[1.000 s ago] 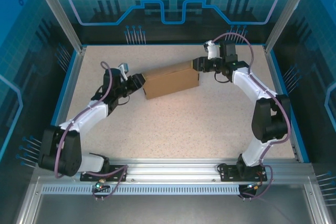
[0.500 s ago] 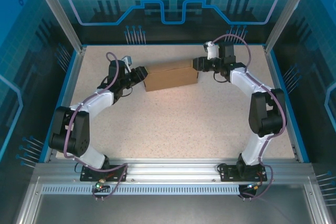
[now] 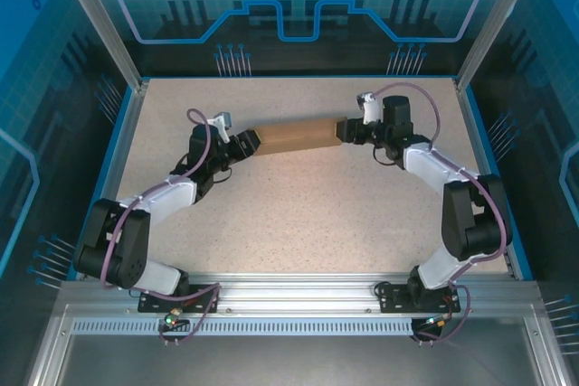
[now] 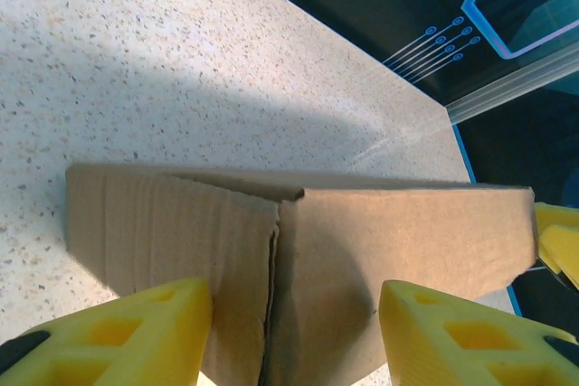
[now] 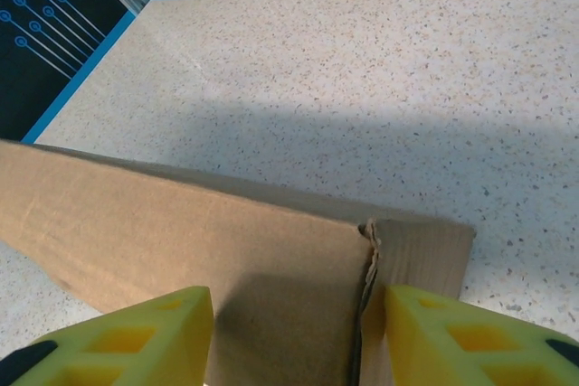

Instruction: Fold the paper box

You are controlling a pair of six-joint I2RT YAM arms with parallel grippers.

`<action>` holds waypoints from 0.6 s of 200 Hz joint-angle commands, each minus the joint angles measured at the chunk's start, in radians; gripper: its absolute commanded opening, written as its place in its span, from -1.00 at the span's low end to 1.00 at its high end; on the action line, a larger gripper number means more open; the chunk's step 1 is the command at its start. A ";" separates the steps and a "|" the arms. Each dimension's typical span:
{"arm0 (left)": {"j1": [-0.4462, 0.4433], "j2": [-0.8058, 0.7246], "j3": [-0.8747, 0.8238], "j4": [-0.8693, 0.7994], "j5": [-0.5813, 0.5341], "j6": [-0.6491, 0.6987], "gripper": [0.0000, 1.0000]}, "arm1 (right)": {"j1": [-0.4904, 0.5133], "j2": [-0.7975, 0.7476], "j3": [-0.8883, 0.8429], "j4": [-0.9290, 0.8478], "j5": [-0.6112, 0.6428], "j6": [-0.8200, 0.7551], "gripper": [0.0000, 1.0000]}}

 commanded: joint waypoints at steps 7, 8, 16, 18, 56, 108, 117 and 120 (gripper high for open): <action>-0.066 0.016 -0.087 0.089 0.103 -0.018 0.10 | 0.082 0.000 -0.094 0.042 -0.099 0.051 0.07; -0.066 0.015 -0.090 0.092 0.103 -0.019 0.11 | 0.081 0.000 -0.097 0.045 -0.099 0.052 0.08; -0.069 0.018 -0.112 0.111 0.100 -0.022 0.11 | 0.084 -0.004 -0.117 0.058 -0.093 0.057 0.09; -0.070 0.018 -0.116 0.115 0.099 -0.023 0.11 | 0.084 -0.005 -0.121 0.060 -0.092 0.060 0.09; -0.074 0.082 -0.180 0.186 0.083 -0.017 0.14 | 0.090 0.024 -0.188 0.096 -0.074 0.080 0.10; -0.075 0.181 -0.192 0.242 0.068 -0.026 0.22 | 0.086 0.064 -0.211 0.054 0.010 0.123 0.16; -0.075 0.182 -0.191 0.239 0.060 -0.021 0.23 | 0.083 0.059 -0.212 0.043 0.027 0.125 0.19; -0.075 0.181 -0.191 0.237 0.055 -0.018 0.24 | 0.081 0.057 -0.213 0.037 0.033 0.126 0.19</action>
